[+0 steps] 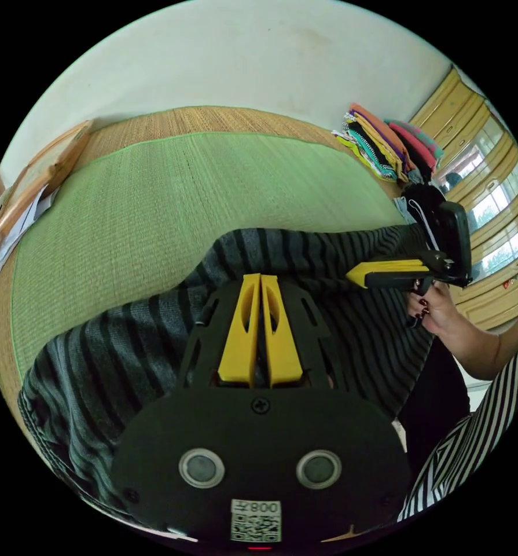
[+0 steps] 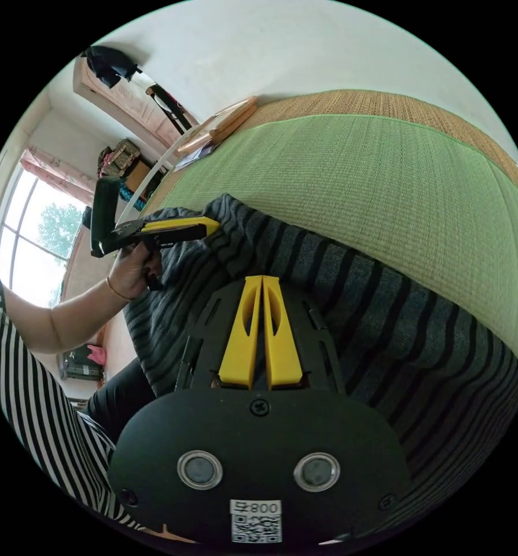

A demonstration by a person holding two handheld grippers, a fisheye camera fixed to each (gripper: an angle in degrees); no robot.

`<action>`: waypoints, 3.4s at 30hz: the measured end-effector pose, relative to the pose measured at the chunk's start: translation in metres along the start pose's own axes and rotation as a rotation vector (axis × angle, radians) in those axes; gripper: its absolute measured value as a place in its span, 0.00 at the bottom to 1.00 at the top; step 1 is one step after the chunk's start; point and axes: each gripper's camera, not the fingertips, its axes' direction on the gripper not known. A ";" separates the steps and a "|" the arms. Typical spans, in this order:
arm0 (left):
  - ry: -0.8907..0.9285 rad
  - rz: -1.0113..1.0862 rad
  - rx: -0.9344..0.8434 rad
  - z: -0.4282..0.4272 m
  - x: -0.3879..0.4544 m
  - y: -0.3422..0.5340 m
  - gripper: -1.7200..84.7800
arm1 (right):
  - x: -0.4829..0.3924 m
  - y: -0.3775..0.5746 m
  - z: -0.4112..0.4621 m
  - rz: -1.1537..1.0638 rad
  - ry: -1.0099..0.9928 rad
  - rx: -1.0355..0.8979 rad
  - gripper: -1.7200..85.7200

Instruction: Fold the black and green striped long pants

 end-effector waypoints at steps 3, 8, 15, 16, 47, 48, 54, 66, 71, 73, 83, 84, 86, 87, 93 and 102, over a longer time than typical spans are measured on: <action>0.010 -0.005 0.010 0.000 -0.007 0.000 0.02 | -0.003 0.010 -0.011 -0.004 -0.022 0.022 0.02; -0.010 -0.004 -0.004 0.006 -0.015 -0.009 0.02 | 0.009 0.020 -0.036 0.086 0.101 0.065 0.02; 0.040 -0.044 0.061 -0.005 -0.024 -0.015 0.02 | 0.001 0.027 -0.043 0.091 0.088 0.055 0.02; 0.048 -0.028 0.071 -0.009 -0.021 -0.015 0.02 | -0.013 0.030 -0.048 0.064 0.096 0.061 0.02; 0.022 0.025 -0.266 0.056 -0.049 0.051 0.02 | -0.174 0.162 0.009 -0.045 0.123 -0.244 0.02; 0.018 0.013 -0.276 0.059 -0.050 0.057 0.02 | -0.174 0.162 0.008 -0.028 0.116 -0.250 0.02; 0.055 -0.042 -0.198 0.073 -0.058 0.070 0.02 | -0.185 0.170 0.002 -0.021 0.188 -0.298 0.02; 0.063 -0.037 -0.134 0.142 -0.068 0.060 0.02 | -0.194 0.208 -0.009 0.031 0.346 -0.259 0.02; 0.102 -0.052 -0.132 0.171 -0.076 0.050 0.02 | -0.175 0.226 -0.027 0.098 0.311 -0.244 0.02; 0.110 -0.058 -0.139 0.181 -0.079 0.046 0.02 | -0.163 0.233 -0.037 0.143 0.263 -0.228 0.02; 0.059 -0.010 -0.128 0.233 -0.063 0.000 0.02 | -0.049 0.357 -0.154 0.412 0.062 0.016 0.03; 0.065 0.000 -0.114 0.235 -0.060 -0.004 0.02 | -0.039 0.370 -0.165 0.439 0.071 0.047 0.03; 0.106 0.067 -0.090 0.251 -0.043 -0.030 0.02 | 0.007 0.420 -0.212 0.577 0.118 0.169 0.05; 0.122 0.086 -0.094 0.258 -0.038 -0.038 0.02 | 0.019 0.433 -0.224 0.619 0.131 0.201 0.05; 0.341 0.274 -0.171 0.358 0.021 -0.145 0.04 | 0.111 0.532 -0.309 0.880 0.154 0.506 0.14; 0.442 0.489 -0.213 0.498 0.120 -0.296 0.08 | 0.169 0.580 -0.343 0.937 0.260 0.566 0.17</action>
